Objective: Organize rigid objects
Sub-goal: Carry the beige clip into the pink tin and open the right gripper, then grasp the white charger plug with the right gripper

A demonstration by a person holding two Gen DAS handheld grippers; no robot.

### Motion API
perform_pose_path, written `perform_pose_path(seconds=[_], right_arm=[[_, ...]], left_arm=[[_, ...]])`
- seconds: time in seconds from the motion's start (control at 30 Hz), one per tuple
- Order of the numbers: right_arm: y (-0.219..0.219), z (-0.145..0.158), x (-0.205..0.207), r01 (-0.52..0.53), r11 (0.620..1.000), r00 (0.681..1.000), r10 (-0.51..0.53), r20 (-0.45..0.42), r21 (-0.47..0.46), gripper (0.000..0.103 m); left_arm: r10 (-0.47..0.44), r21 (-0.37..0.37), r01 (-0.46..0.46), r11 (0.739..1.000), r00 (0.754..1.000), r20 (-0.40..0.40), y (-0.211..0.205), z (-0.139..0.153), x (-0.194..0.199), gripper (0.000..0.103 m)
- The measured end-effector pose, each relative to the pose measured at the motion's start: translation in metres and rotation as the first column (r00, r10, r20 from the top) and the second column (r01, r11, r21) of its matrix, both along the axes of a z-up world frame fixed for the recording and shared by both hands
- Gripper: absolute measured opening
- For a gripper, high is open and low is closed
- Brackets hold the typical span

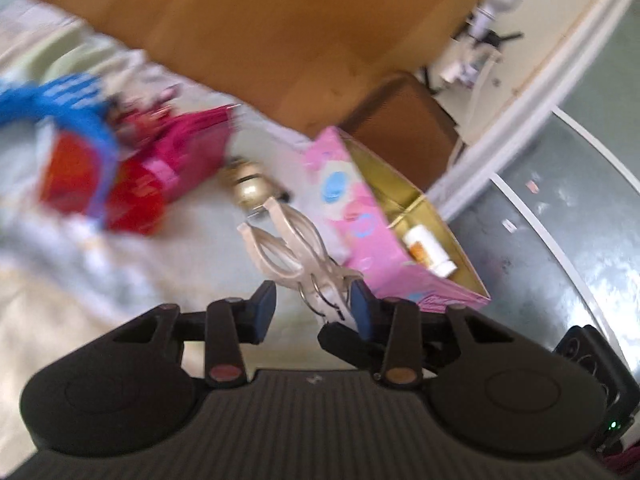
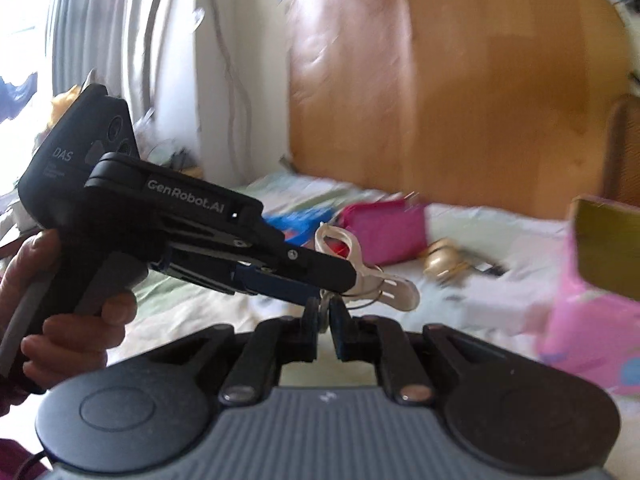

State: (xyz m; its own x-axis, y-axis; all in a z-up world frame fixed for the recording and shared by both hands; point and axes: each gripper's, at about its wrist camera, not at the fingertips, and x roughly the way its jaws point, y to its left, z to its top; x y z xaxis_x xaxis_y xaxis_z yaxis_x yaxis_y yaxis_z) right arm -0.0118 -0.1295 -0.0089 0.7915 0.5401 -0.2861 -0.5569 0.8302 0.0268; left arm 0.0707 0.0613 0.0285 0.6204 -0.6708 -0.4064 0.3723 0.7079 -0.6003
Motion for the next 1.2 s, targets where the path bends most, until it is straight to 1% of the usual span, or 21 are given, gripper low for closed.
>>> perform_pose_path(seconds=[0.13,0.23,0.33,0.4,0.47,0.5,0.57,0.6,0.63,0.67,0.7,0.73,0.83,0.9,0.97,1.03,1.13,1.2], right_arm=[[-0.031,0.01,-0.002,0.105,0.994,0.99,-0.107,0.087,0.028,0.008],[-0.058,0.018,0.0,0.199,0.979,0.968,-0.203,0.145,0.046,0.008],[-0.086,0.021,0.005,0.294,0.954,0.939,-0.3,0.17,0.063,0.007],[-0.103,0.02,0.009,0.348,0.935,0.92,-0.356,0.165,0.076,0.007],[-0.118,0.015,0.017,0.386,0.918,0.907,-0.396,0.141,0.09,0.007],[-0.126,0.013,0.02,0.401,0.911,0.903,-0.411,0.126,0.095,0.007],[-0.135,0.008,0.031,0.442,0.893,0.889,-0.448,0.097,0.084,0.008],[-0.14,0.005,0.037,0.475,0.876,0.873,-0.481,0.082,0.087,0.013],[-0.145,0.002,0.042,0.505,0.858,0.857,-0.512,0.065,0.097,0.025],[-0.151,0.0,0.046,0.522,0.846,0.848,-0.529,0.042,0.111,0.028],[-0.157,-0.004,0.047,0.531,0.837,0.842,-0.538,0.026,0.13,0.026],[-0.161,-0.006,0.045,0.54,0.828,0.835,-0.55,0.03,0.153,0.028],[-0.165,-0.007,0.037,0.545,0.818,0.829,-0.559,0.028,0.183,0.028],[-0.163,-0.005,0.029,0.529,0.821,0.836,-0.548,0.037,0.213,0.028],[-0.157,-0.001,0.022,0.495,0.839,0.851,-0.52,0.065,0.227,0.028],[-0.146,0.003,0.017,0.443,0.868,0.877,-0.472,0.094,0.222,0.028],[-0.121,0.007,0.015,0.352,0.918,0.919,-0.376,0.117,0.184,0.029],[-0.097,0.006,0.017,0.292,0.947,0.943,-0.308,0.127,0.133,0.03]], left_arm=[[-0.08,0.036,0.078,0.996,0.995,0.064,-0.043,0.024,0.019,0.043],[-0.158,0.071,0.151,0.986,0.981,0.109,-0.084,0.039,0.035,0.043],[-0.245,0.106,0.232,0.967,0.96,0.133,-0.128,0.047,0.049,0.043],[-0.281,0.134,0.263,0.955,0.949,0.139,-0.152,0.046,0.057,0.043],[-0.302,0.158,0.281,0.947,0.944,0.134,-0.173,0.042,0.066,0.043],[-0.303,0.167,0.281,0.945,0.945,0.127,-0.182,0.039,0.071,0.043],[-0.287,0.188,0.263,0.946,0.951,0.116,-0.194,0.032,0.078,0.047],[-0.274,0.201,0.249,0.947,0.955,0.109,-0.198,0.03,0.082,0.047],[-0.262,0.213,0.236,0.948,0.96,0.102,-0.201,0.028,0.084,0.047],[-0.25,0.212,0.226,0.951,0.963,0.096,-0.199,0.026,0.085,0.047],[-0.244,0.204,0.222,0.954,0.965,0.092,-0.195,0.026,0.083,0.047],[-0.244,0.2,0.222,0.954,0.965,0.094,-0.189,0.027,0.081,0.047],[-0.228,0.222,0.193,0.956,0.963,0.145,-0.167,0.031,0.065,0.047],[-0.212,0.234,0.167,0.958,0.961,0.18,-0.144,0.031,0.051,0.05],[-0.181,0.25,0.129,0.96,0.963,0.199,-0.117,0.026,0.038,0.052],[-0.144,0.275,0.083,0.958,0.967,0.208,-0.094,0.019,0.028,0.052],[-0.065,0.327,-0.001,0.945,0.98,0.19,-0.057,0.005,0.02,0.052],[-0.007,0.344,-0.053,0.937,0.985,0.171,-0.035,-0.006,0.018,0.052]])
